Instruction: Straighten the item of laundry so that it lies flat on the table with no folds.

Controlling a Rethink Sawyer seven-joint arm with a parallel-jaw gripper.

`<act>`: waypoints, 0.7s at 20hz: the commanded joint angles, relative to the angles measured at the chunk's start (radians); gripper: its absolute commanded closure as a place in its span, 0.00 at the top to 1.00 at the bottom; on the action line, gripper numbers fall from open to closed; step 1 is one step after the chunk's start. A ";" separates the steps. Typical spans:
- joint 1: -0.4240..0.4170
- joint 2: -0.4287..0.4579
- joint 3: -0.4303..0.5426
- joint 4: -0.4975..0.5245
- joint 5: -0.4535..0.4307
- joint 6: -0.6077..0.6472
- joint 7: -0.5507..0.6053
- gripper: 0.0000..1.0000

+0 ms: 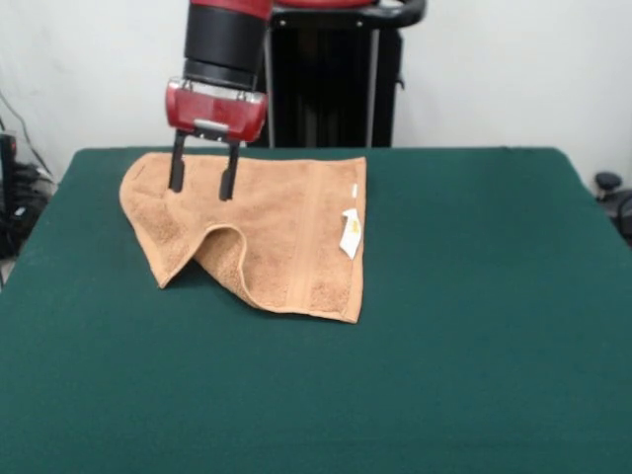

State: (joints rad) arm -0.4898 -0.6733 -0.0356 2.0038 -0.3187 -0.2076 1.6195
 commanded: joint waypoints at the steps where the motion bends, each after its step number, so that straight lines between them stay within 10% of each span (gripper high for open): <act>1: -0.044 -0.012 0.220 -0.230 -0.031 0.389 -0.119 1.00; 14: -0.200 0.100 0.478 -0.270 -0.136 0.620 -0.210 1.00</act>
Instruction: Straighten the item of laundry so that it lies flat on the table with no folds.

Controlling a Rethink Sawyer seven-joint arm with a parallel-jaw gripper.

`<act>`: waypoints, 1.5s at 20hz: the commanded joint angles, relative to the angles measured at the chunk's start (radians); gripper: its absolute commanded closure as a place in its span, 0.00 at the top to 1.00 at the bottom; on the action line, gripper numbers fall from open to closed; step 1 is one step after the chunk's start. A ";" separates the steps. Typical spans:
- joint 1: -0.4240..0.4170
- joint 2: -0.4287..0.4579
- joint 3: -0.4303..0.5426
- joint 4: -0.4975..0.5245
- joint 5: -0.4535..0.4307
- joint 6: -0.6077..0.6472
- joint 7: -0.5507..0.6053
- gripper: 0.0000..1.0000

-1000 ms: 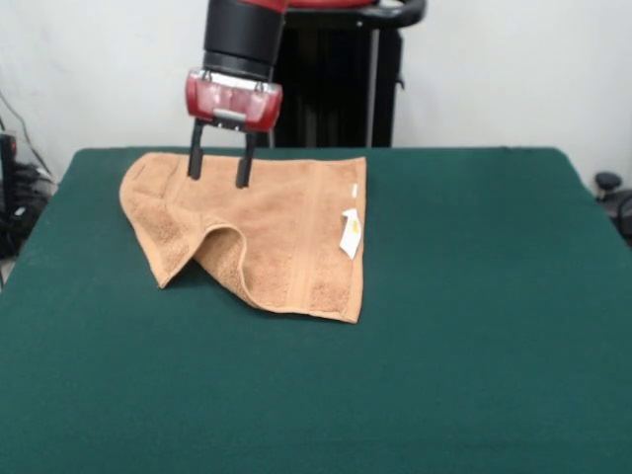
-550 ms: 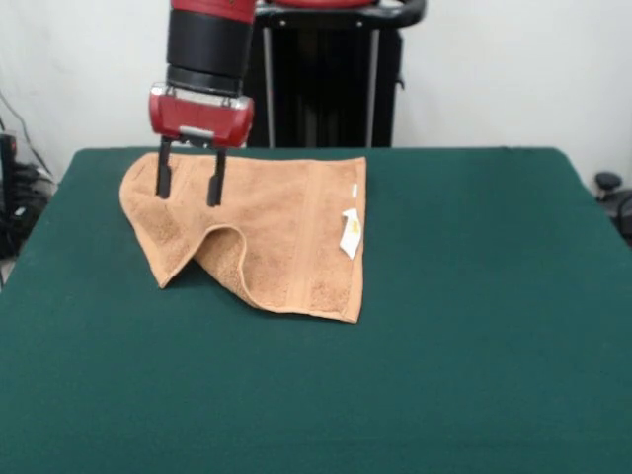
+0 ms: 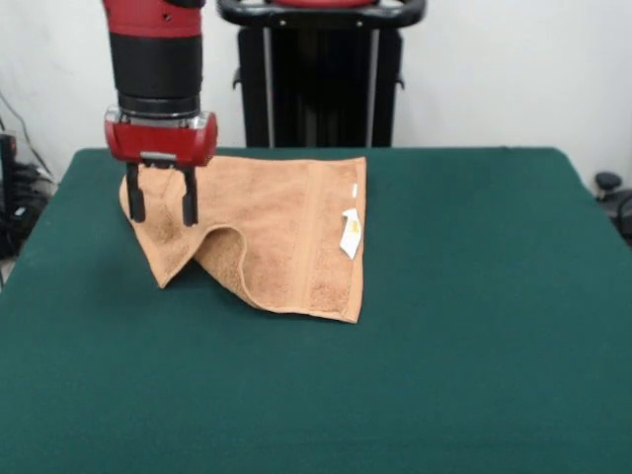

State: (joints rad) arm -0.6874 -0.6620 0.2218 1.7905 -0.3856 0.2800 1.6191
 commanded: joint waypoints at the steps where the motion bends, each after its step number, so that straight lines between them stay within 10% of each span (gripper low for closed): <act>1: -0.009 0.091 0.229 -0.054 -0.076 0.133 -0.202 1.00; 17: -0.028 0.229 0.170 -0.132 -0.148 0.215 -0.089 1.00; 30: 0.052 0.050 0.028 -0.044 -0.160 0.174 0.073 1.00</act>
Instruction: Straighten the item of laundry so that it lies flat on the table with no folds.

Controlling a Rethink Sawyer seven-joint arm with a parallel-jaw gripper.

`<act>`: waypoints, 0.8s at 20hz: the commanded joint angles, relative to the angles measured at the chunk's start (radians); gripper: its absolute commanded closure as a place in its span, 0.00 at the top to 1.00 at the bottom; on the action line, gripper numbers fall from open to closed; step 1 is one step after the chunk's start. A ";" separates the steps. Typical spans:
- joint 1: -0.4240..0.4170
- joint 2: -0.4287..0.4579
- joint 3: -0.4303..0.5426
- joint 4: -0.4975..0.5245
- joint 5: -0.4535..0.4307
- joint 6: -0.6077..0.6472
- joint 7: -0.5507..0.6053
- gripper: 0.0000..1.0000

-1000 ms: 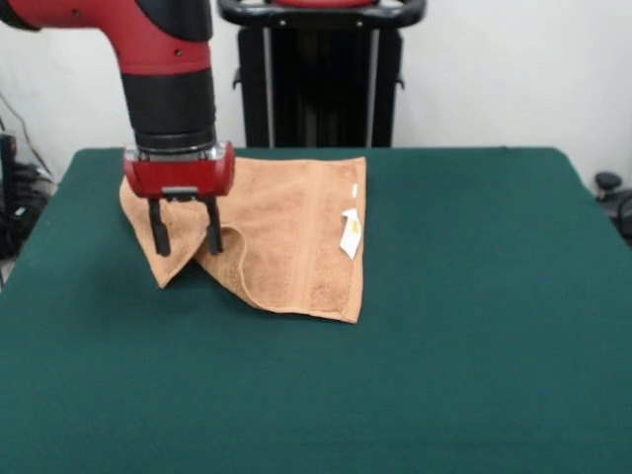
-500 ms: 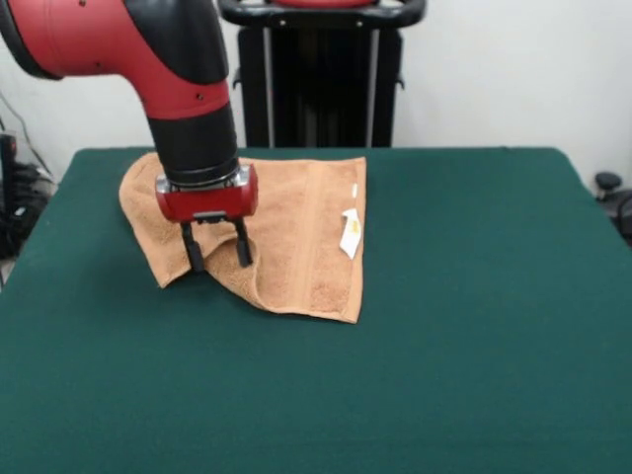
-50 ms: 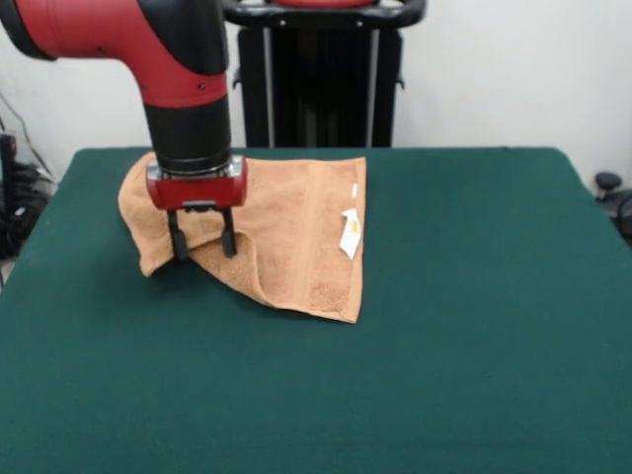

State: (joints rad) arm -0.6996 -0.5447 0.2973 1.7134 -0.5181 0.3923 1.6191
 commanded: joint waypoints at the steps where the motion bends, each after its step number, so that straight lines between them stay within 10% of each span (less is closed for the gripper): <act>1: 0.069 -0.073 -0.053 0.039 -0.023 0.059 0.078 1.00; 16: 0.086 -0.031 -0.063 0.070 -0.001 -0.006 0.105 1.00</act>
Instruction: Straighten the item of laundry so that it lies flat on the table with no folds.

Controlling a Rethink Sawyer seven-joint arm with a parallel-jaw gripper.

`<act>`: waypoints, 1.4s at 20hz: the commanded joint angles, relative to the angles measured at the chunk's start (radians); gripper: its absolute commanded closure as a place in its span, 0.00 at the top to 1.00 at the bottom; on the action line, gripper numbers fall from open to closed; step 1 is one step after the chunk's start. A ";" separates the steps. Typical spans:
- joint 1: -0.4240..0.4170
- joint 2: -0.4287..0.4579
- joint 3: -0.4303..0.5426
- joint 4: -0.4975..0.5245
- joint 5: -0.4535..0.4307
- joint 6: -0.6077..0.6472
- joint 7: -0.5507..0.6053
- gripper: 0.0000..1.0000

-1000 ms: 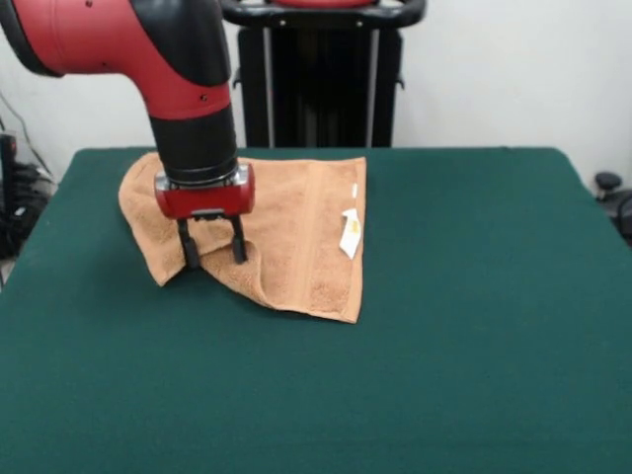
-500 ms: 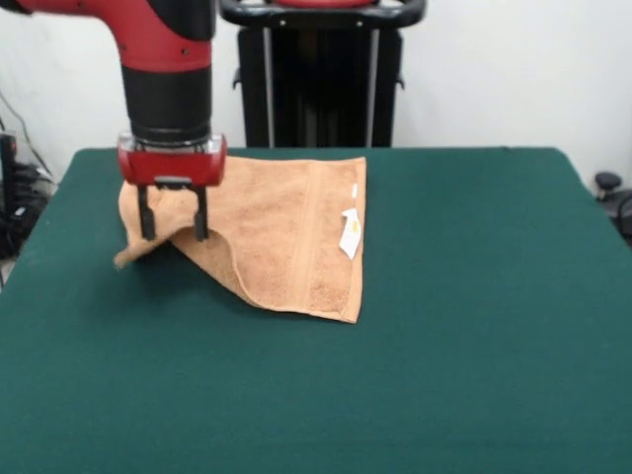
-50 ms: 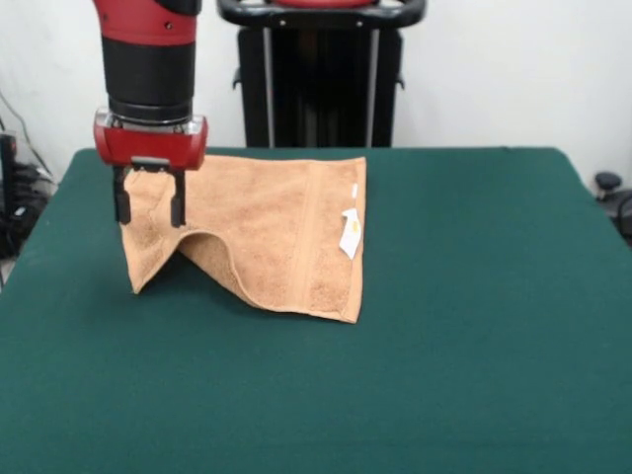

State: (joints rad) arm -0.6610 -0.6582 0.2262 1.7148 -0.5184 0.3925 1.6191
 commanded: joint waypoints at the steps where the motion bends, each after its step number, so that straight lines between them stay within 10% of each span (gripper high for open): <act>1: 0.048 0.087 0.009 0.067 -0.001 -0.010 0.106 1.00; 26: 0.091 0.222 -0.115 0.035 -0.056 -0.268 0.151 1.00; 27: 0.094 0.222 -0.121 0.038 -0.042 -0.284 0.139 0.00; 28: 0.097 0.222 -0.124 0.041 -0.035 -0.290 0.146 0.00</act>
State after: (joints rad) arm -0.6174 -0.4830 0.1231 1.7144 -0.5172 0.1695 1.6191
